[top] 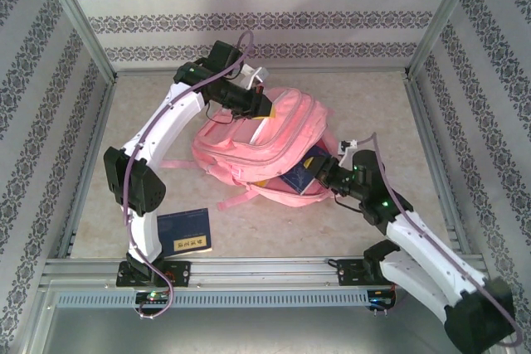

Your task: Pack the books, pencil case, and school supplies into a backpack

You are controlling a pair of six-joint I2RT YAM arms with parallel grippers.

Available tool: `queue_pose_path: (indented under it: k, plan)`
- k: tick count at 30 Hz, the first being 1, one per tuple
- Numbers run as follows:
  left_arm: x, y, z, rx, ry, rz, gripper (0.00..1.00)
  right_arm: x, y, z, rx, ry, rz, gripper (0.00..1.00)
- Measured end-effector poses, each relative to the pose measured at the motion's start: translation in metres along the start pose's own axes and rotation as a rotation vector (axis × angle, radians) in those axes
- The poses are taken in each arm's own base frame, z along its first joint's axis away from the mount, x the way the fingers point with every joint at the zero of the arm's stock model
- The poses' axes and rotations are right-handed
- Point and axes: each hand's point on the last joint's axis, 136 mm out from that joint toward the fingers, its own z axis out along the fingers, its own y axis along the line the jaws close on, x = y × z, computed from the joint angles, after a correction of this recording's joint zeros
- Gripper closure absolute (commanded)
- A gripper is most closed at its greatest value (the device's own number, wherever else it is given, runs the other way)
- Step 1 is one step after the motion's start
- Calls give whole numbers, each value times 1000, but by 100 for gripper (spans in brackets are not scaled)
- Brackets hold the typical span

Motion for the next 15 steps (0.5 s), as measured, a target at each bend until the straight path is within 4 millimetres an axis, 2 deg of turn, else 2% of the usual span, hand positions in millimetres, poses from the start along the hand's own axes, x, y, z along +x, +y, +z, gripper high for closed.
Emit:
queue_pose_path:
  k: [3, 5, 6, 8, 10, 12, 15]
  plan:
    - [-3, -1, -1, 13, -7, -6, 100, 3, -11, 29, 28, 50, -10, 100]
    - [-5, -2, -2, 21, -15, -14, 100, 7, -9, 49, 26, 91, -40, 98]
    - [-7, -2, -4, 27, -20, -20, 100, 4, -2, 63, 14, 101, -61, 84]
    - [-11, 0, -7, 34, -33, -32, 100, 1, 9, 87, -9, 118, -96, 50]
    - [-17, 3, -11, 41, -50, -48, 100, -2, 18, 110, -34, 123, -119, 31]
    - [-25, 8, -17, 51, -73, -67, 100, -8, 22, 128, -57, 114, -137, 19]
    - [-34, 16, -27, 70, -101, -98, 100, -12, 20, 130, -53, 91, -169, 11]
